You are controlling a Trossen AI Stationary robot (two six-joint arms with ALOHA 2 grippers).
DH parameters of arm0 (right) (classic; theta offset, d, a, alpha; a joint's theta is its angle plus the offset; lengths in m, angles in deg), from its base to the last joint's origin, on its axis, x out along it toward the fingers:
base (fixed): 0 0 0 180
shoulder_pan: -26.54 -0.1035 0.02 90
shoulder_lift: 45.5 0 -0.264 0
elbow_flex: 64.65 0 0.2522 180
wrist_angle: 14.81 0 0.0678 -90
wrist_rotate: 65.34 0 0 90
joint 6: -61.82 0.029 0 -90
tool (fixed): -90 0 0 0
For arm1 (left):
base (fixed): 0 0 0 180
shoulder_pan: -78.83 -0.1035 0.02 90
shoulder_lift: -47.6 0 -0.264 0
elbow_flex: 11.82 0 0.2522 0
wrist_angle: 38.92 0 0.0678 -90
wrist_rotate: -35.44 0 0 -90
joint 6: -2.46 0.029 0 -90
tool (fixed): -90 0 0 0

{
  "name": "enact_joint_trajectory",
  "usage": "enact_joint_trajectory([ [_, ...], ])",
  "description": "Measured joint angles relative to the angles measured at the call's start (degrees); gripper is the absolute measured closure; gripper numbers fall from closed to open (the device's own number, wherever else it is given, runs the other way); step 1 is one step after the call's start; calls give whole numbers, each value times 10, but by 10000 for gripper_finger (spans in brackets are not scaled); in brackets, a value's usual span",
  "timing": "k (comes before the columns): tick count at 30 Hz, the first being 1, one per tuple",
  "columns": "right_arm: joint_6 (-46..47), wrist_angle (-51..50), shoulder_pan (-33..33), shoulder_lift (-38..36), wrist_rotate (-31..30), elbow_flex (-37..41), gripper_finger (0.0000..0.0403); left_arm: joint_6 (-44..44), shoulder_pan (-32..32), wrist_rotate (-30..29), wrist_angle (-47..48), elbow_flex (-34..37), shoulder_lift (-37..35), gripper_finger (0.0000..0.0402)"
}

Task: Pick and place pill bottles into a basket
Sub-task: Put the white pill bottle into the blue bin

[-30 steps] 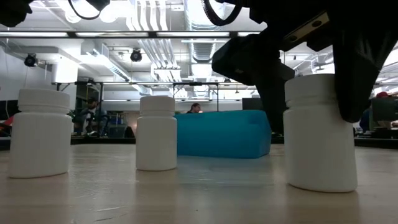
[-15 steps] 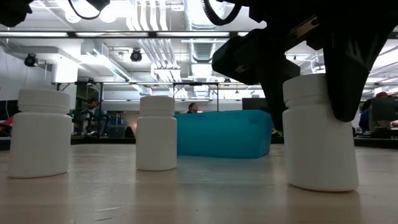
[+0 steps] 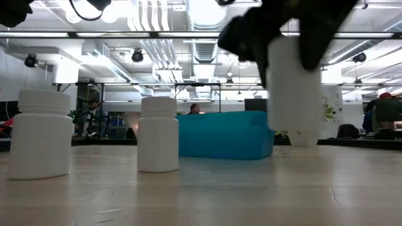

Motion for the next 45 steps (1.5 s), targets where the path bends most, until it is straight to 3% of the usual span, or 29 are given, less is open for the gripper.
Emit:
enact_joint_trajectory([
  [8,37,-10,39,-68,-39,0,238,-11,0,0,-1,0,1,289],
  [16,17,-48,95,-110,-54,0,238,-10,-1,-1,0,1,4,289],
  [26,-63,-96,150,-125,-54,0,238,-10,-1,-16,-1,3,4,289],
  [45,-211,-81,186,-124,-64,35,239,-10,-1,-16,-2,3,8,289],
])
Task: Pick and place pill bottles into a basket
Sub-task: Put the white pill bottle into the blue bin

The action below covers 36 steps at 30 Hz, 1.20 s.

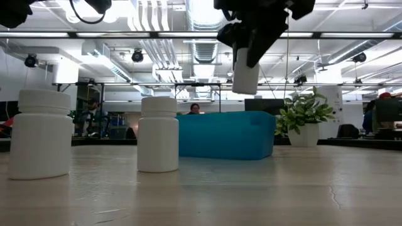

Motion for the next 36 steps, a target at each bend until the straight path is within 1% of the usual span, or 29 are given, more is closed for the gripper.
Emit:
enact_joint_trajectory([
  [4,-14,19,10,0,33,23,239,0,0,0,1,0,1,289],
  [7,-22,25,17,0,38,30,239,0,0,0,2,1,2,289],
  [13,-32,43,31,0,74,40,239,0,0,0,2,1,3,289],
  [18,-30,54,37,0,81,52,239,0,0,0,1,2,4,289],
  [22,-26,51,42,21,96,52,239,0,0,0,1,3,4,289],
  [27,-31,50,44,60,96,26,239,1,0,0,1,4,7,289],
  [31,-31,48,44,74,96,8,239,0,0,0,1,4,8,289],
  [36,-35,32,44,91,95,6,239,0,0,0,1,4,6,289],
])
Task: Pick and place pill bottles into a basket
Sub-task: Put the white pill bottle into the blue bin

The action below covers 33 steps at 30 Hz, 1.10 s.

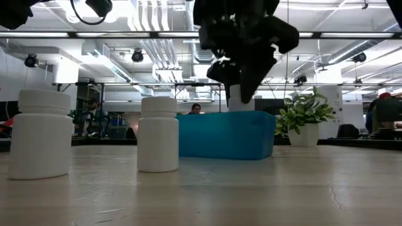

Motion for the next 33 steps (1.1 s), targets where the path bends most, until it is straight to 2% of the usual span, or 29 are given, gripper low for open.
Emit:
enact_joint_trajectory([
  [9,-2,6,0,21,-5,3,239,0,0,0,0,1,1,289],
  [33,17,40,-10,22,-21,23,240,0,0,0,0,2,4,289],
])
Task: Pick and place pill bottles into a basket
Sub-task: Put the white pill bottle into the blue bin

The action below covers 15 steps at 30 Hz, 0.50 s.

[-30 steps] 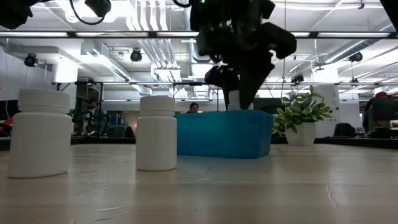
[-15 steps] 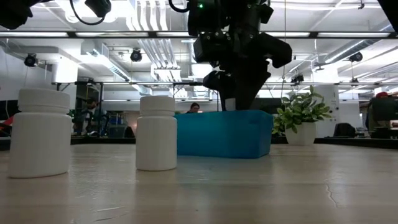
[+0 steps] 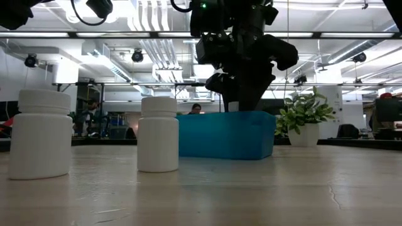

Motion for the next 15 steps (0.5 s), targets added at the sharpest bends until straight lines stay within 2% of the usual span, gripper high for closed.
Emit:
enact_joint_trajectory([
  [15,8,19,-4,0,2,27,221,0,0,0,0,0,1,289],
])
